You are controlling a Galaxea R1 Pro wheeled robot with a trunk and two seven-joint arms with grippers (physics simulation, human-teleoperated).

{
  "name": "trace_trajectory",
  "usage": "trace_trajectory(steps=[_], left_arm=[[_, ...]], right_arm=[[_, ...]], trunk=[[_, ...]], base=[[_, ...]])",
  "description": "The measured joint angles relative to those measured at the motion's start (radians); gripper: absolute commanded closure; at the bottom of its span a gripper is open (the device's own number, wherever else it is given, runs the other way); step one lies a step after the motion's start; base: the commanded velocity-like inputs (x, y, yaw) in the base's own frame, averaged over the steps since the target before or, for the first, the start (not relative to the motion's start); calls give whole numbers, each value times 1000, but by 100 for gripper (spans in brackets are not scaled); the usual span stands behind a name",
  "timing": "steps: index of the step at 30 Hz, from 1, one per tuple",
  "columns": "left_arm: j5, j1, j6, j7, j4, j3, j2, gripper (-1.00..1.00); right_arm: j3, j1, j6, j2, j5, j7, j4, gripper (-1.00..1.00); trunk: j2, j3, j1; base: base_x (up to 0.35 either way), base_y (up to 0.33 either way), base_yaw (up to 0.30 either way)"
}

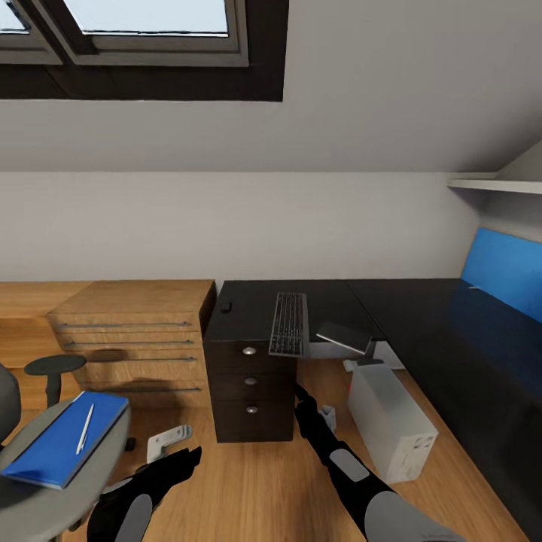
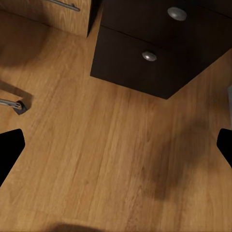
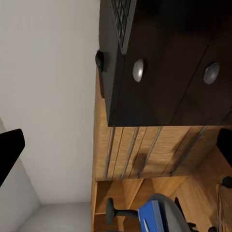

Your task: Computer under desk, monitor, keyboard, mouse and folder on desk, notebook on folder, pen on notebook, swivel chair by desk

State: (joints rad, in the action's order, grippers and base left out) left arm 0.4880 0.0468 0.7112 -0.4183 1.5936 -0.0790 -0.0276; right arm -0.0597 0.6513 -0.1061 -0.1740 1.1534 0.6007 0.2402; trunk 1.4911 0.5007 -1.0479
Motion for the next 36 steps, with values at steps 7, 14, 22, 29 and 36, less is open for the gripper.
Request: trace_trajectory(steps=[7, 14, 22, 29, 36], left_arm=[[0, 0, 0, 0, -1, 0, 0, -100], [1, -1, 0, 0, -2, -30, 0, -100], [1, -2, 0, 0, -3, -32, 0, -100], [1, -6, 0, 0, -27, -35, -17, -100], [0, -6, 0, 0, -30, -35, -26, -100]], right_arm=[[1, 0, 0, 0, 2, 0, -1, -100], [-4, 0, -1, 0, 3, 1, 5, -100], [-3, 0, 1, 0, 2, 4, 6, -100], [-2, 0, -1, 0, 2, 5, 6, -100], [3, 0, -3, 0, -1, 4, 8, -100]], trunk=[[49, 22, -27], [98, 44, -54], [154, 69, -84], [203, 91, -111], [252, 113, -138]], base=[[0, 0, 0], [0, 0, 0], [0, 0, 0], [0, 0, 0], [0, 0, 0]])
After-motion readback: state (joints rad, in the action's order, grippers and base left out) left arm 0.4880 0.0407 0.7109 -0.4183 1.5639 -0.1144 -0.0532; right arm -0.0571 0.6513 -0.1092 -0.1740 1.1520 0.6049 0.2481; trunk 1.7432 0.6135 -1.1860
